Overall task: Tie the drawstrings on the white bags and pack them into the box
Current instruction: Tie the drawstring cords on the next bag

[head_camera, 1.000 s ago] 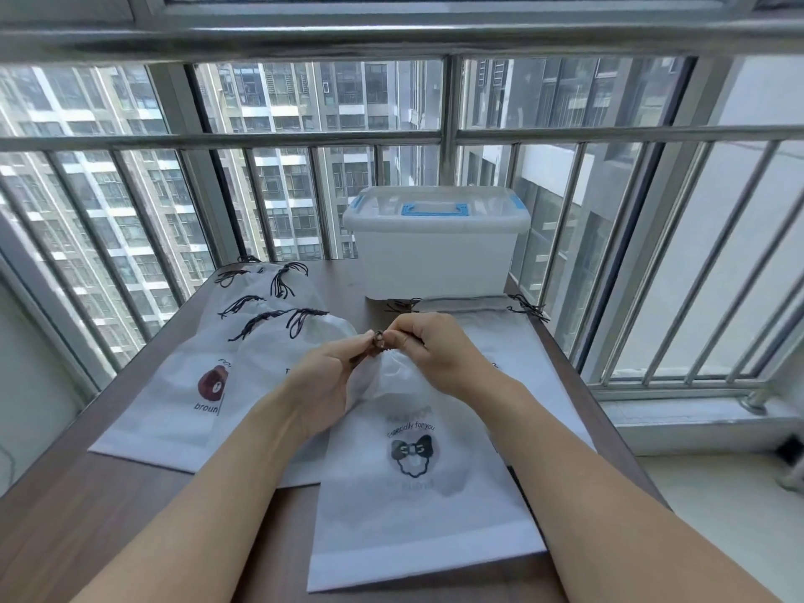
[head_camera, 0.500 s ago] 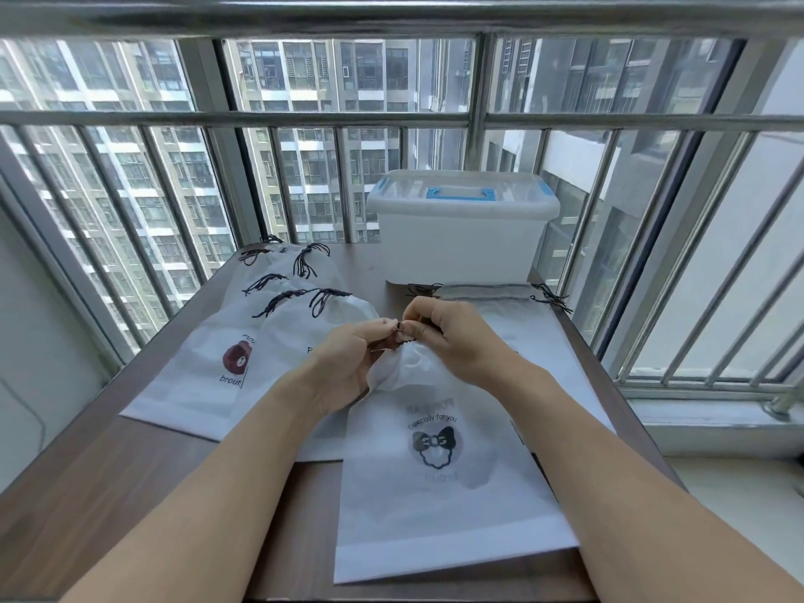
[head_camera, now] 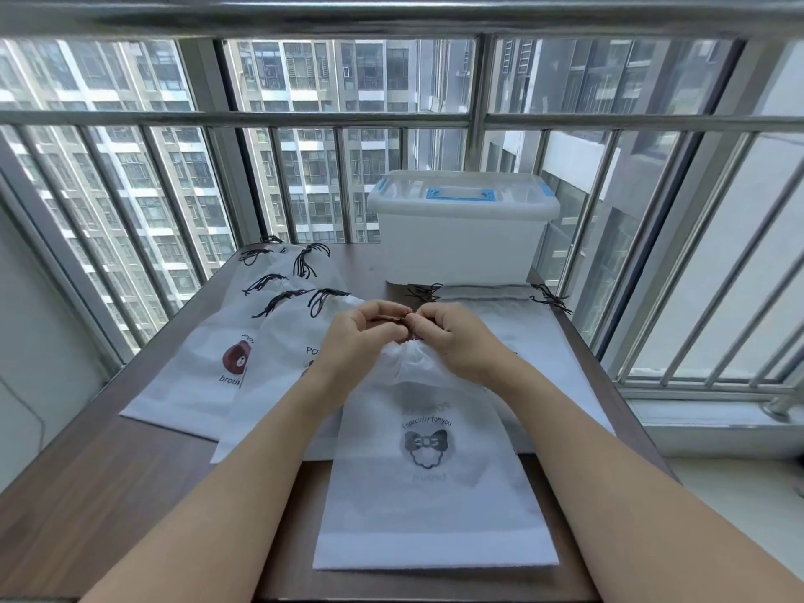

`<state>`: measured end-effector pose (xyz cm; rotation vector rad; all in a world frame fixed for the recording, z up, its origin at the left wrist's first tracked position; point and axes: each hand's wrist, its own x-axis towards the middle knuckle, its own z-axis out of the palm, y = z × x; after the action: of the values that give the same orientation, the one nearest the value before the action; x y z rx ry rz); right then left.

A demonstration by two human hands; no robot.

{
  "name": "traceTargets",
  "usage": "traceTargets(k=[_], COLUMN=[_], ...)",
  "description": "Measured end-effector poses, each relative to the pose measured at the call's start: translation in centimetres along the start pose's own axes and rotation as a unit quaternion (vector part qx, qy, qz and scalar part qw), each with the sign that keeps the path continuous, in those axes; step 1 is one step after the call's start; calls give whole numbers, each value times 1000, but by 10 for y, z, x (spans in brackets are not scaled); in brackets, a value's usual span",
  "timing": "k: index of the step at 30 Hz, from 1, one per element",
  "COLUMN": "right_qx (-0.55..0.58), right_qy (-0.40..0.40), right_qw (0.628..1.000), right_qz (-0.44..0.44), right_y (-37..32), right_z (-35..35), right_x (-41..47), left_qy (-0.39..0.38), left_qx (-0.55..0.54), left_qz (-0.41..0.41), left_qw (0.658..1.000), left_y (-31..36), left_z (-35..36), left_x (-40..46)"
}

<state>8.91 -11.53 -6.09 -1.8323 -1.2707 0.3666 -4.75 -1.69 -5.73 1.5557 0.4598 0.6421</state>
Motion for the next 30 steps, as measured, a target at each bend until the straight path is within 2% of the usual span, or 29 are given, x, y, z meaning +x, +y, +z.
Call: traceTargets(k=[8,13,25,30], right_qx=[121,171,186,189], right_qy=[-36,-57,-58,-44], right_qw=[992,983,981,980], right_qz=[16,24,18,52], right_y=[0,1,1,3], right_z=[-1,-2,0,-5], right_x=[-2,-2,-1,-3], left_qy=[-2,-3,36,68], left_qx=[84,87,61,42], left_qz=[62,90,80,55], left_qw=[995,992,994,995], left_y=[-4,-5,-6,-7], left_z=[-5,-6,-3,-5], left_x=[1,2,3,4])
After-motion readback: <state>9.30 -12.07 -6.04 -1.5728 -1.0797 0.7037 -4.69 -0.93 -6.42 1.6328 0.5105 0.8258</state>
